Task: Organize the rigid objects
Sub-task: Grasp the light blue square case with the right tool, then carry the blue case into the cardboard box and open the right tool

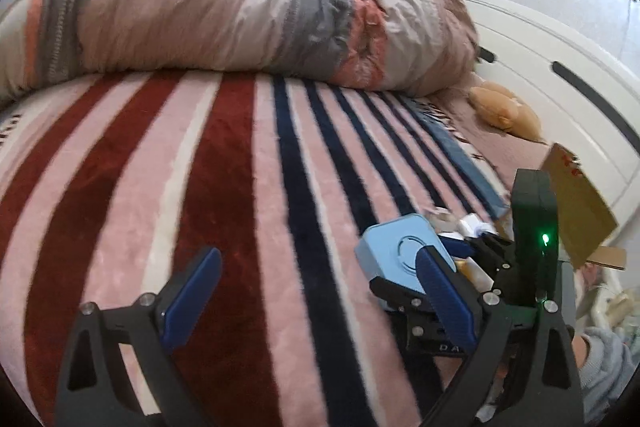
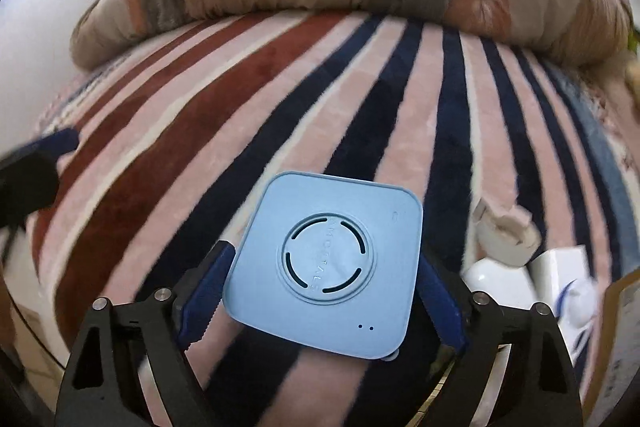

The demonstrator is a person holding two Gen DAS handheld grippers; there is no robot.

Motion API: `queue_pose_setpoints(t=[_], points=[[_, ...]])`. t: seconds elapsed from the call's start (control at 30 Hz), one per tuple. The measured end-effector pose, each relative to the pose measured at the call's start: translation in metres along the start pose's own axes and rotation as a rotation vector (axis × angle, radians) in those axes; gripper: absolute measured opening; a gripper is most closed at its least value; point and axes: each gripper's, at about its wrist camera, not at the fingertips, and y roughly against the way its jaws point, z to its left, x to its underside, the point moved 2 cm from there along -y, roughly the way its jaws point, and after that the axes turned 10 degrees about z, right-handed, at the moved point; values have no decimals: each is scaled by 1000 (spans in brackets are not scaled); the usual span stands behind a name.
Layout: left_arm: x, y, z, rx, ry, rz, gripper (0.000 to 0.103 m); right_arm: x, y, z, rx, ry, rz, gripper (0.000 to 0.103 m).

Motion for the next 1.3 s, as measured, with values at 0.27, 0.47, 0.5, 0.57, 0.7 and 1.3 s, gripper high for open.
queue_pose_setpoints(t=[0.27, 0.47, 0.5, 0.57, 0.7, 1.3], points=[[-18, -4, -35, 279, -62, 57, 88, 9, 76, 3, -188, 143, -182, 86], [-36, 24, -90, 461, -126, 51, 55, 12, 146, 3, -228, 192, -288, 86], [-39, 34, -102, 463, -143, 40, 52, 15, 157, -3, -236, 183, -302, 86], [-46, 46, -123, 464, -168, 27, 47, 18, 177, -14, -254, 160, -322, 86], [-61, 60, -179, 456, -257, 25, 43, 26, 210, -43, -259, 112, -345, 86], [-92, -41, -389, 380, -522, 307, 46, 79, 245, -235, -110, -176, -83, 81]])
